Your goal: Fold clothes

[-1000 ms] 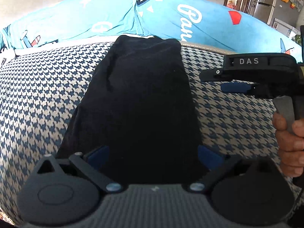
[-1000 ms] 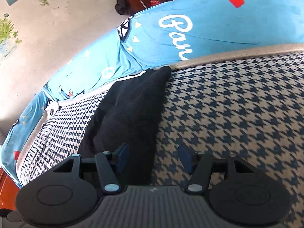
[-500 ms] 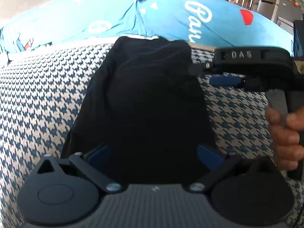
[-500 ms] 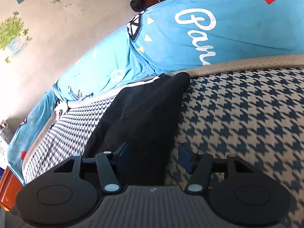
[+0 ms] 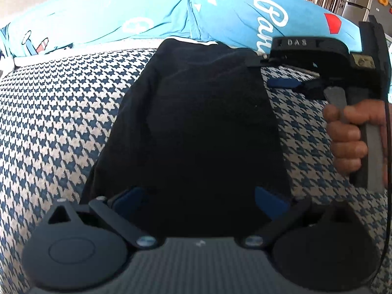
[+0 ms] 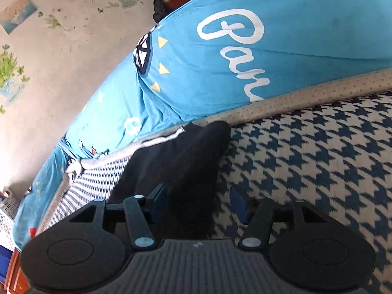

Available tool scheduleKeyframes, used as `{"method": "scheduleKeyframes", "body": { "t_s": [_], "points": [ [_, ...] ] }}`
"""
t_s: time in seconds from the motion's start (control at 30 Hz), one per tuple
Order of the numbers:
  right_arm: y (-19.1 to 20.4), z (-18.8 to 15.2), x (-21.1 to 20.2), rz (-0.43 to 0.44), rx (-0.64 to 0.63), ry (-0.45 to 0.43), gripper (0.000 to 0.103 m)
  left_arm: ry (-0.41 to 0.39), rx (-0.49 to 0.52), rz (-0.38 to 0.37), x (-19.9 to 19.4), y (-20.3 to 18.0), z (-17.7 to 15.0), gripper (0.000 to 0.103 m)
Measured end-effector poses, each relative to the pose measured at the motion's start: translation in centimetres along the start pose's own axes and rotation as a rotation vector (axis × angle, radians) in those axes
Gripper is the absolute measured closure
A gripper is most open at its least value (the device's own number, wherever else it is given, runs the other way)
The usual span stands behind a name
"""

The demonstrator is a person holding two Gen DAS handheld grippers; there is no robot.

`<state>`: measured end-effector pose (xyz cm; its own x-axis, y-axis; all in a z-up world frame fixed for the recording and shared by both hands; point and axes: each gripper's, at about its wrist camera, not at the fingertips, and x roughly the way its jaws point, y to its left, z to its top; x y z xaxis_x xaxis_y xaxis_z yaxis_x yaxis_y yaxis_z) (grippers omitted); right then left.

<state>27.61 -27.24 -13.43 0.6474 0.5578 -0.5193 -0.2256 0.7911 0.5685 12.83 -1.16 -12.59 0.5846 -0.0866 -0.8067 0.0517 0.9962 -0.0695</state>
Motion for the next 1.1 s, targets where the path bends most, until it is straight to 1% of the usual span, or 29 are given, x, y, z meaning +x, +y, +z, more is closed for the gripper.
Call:
{"method": "scheduleKeyframes", "body": {
  "t_s": [0.27, 0.53, 0.6, 0.73, 0.83, 1.03, 1.1],
  "points": [
    [-0.9, 1.2, 1.8, 0.058, 0.016, -0.018, 0.046, 0.01, 0.005, 0.009, 0.5, 0.1, -0.2, 0.0],
    [-0.9, 1.6, 3.1, 0.109, -0.008, -0.034, 0.046, 0.009, 0.025, 0.024, 1.0, -0.2, -0.4, 0.0],
    [-0.9, 1.7, 3.6, 0.126, -0.011, -0.034, 0.048, 0.008, 0.037, 0.028, 1.0, -0.3, -0.5, 0.0],
    [-1.4, 1.9, 4.2, 0.162, 0.01, -0.031, 0.058, 0.006, 0.055, 0.032, 1.1, -0.6, -0.6, 0.0],
    [-1.8, 2.0, 4.6, 0.196, 0.025, -0.022, 0.064, 0.005, 0.054, 0.03, 1.1, -0.5, -0.7, 0.0],
    [-2.2, 2.0, 5.3, 0.27, 0.055, -0.008, 0.065, 0.007, 0.058, 0.029, 1.2, -0.5, -0.7, 0.0],
    [-2.3, 2.0, 5.5, 0.288, 0.063, -0.005, 0.068, 0.008, 0.06, 0.026, 1.2, -0.4, -0.7, 0.0]
  ]
}}
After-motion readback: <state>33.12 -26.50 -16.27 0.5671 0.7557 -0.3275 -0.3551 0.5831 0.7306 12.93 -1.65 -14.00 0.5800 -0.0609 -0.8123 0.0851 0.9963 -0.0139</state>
